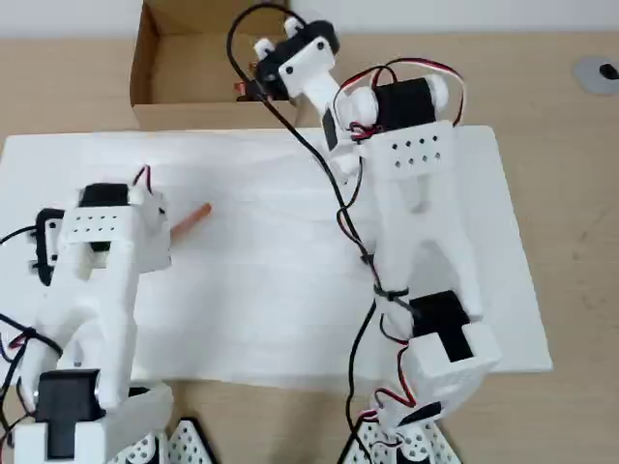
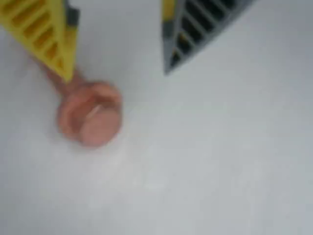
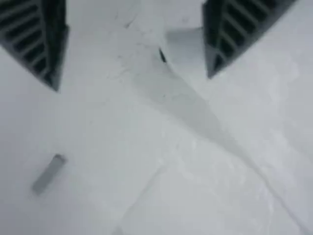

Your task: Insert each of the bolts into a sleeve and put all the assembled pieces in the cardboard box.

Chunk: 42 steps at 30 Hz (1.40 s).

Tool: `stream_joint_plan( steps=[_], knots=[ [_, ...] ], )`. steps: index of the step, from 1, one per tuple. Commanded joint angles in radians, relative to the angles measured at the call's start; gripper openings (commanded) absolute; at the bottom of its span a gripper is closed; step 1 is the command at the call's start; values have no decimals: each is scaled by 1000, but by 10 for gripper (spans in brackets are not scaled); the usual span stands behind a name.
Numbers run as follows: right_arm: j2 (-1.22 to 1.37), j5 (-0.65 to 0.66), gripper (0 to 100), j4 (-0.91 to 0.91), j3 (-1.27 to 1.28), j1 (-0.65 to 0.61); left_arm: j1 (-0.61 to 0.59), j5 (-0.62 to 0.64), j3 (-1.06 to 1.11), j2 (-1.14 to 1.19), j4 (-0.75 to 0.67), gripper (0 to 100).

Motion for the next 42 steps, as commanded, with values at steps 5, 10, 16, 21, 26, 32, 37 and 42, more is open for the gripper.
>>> stream_joint_plan(
  steps=[5, 10, 16, 21, 26, 32, 37, 42],
  knots=[
    [-64, -11, 228, 12, 28, -18, 71, 9, -64, -5, 8, 133],
    [-64, -11, 228, 12, 28, -18, 68, 9, -60, -5, -8, 133],
    [-64, -11, 228, 12, 30, -18, 61, 71, 34, -5, -255, 133],
    [-64, -11, 228, 12, 30, -18, 60, 77, 101, -5, -368, 133],
    [-65, -11, 228, 12, 30, -18, 60, 77, 121, -5, -374, 133],
    [-65, -11, 228, 12, 30, -18, 64, 74, 153, -4, -376, 133],
    [-65, -11, 228, 12, 30, -18, 61, 72, 175, -4, -376, 134],
    [-65, -11, 228, 12, 30, -18, 61, 72, 184, -2, -377, 135]
  ],
)
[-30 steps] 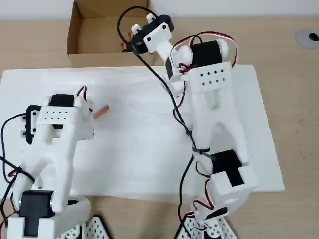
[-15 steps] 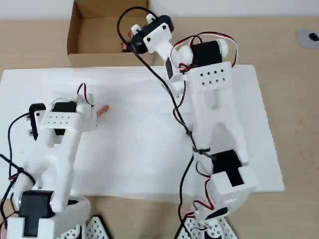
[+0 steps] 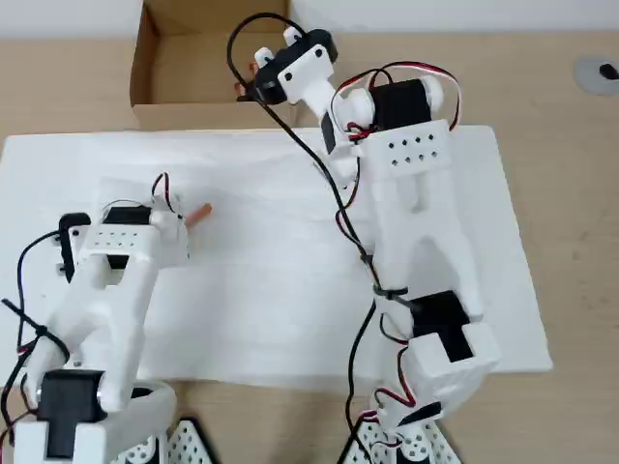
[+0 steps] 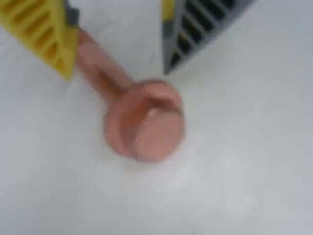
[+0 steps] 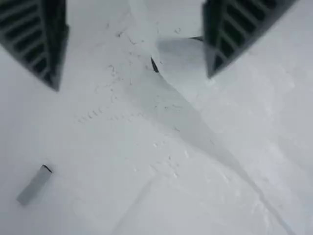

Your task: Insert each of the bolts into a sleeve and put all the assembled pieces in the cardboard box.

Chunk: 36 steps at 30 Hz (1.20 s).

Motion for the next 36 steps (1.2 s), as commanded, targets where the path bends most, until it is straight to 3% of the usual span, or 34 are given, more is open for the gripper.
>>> stream_joint_plan(
  steps=[1, 7, 17, 21, 27, 31, 36],
  knots=[
    [-65, -11, 228, 12, 1, -18, 2, -3, -2, -1, -14, 135],
    [-65, -11, 228, 12, 1, -18, -40, -6, -21, 134, -110, 132],
    [-65, -11, 228, 12, 1, -18, -28, -37, -104, 206, -32, 128],
    [-65, -11, 228, 12, 1, -18, -35, -37, -106, 211, -37, 0],
    [-67, -11, 228, 12, 1, -18, -37, -37, -127, 203, -32, 6],
    [-68, -11, 228, 12, 1, -18, -94, -118, -259, 133, 84, 6],
    [-70, -11, 228, 12, 1, -16, -153, -310, -526, -48, 393, 5]
  ],
)
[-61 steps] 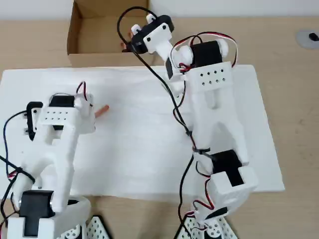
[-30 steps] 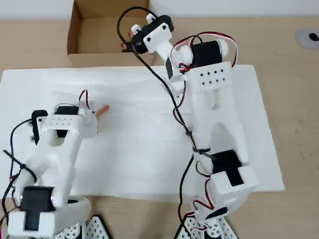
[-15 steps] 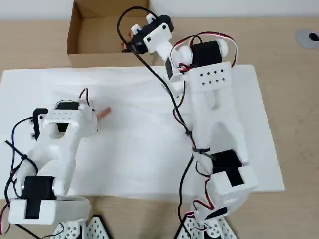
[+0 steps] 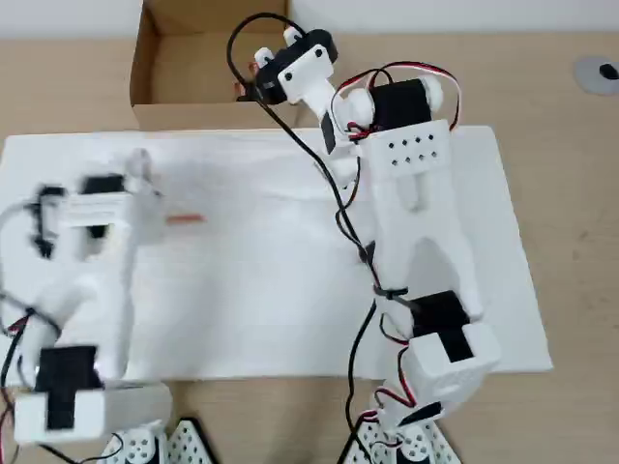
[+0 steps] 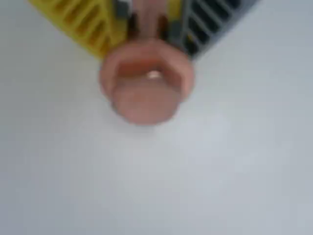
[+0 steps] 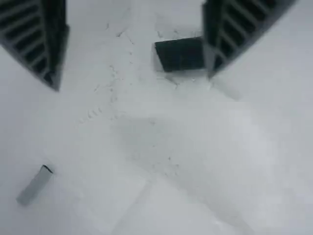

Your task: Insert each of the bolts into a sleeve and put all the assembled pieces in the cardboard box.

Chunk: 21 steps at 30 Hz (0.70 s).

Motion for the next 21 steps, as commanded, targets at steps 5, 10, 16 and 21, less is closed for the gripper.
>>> stream_joint_plan(
  steps=[5, 10, 16, 21],
  knots=[
    [-70, -11, 228, 12, 1, -16, -40, -425, -443, -295, 479, 5],
    [-71, -29, 228, 14, 2, -16, -41, -879, -539, -410, 608, 5],
    [-113, -241, 228, 12, 188, -10, -41, -1421, -540, -536, 678, 5],
    [-133, -446, 228, 12, 403, 2, -35, -1530, -540, -690, 684, 6]
  ],
)
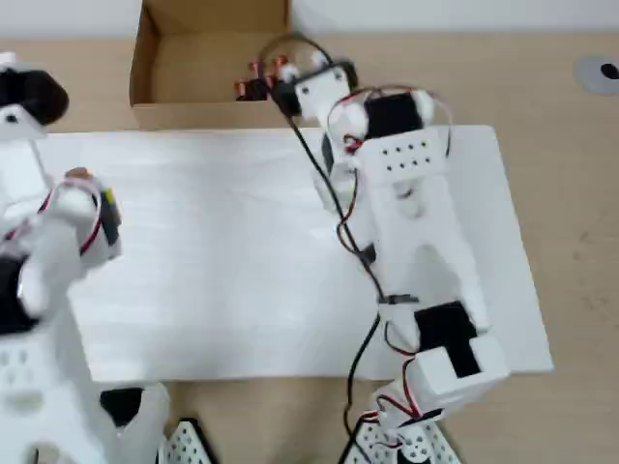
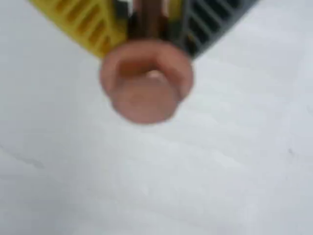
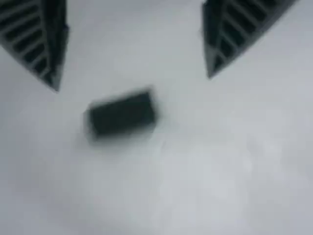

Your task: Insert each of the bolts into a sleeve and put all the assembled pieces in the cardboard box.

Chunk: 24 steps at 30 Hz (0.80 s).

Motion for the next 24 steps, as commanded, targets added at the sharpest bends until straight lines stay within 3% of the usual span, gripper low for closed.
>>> stream_joint_plan(
  steps=[1, 6, 10, 12, 18, 24],
  knots=[
    [-67, -121, 228, 12, 93, 18, -8, -64, -57, -128, -2, 6],
    [-73, -189, 228, 12, 101, 162, -6, -60, -31, -277, -48, 7],
    [-67, -227, 228, 12, 104, 352, -6, -60, 64, -367, -155, 6],
    [-67, -224, 228, 12, 108, 387, -6, -60, 123, -410, -233, 6],
    [-58, -226, 228, -2, 160, 320, -6, -60, 339, -513, -489, 6],
    [24, -229, 228, -9, 170, 174, -6, -60, 454, -608, -611, 6]
  ],
)
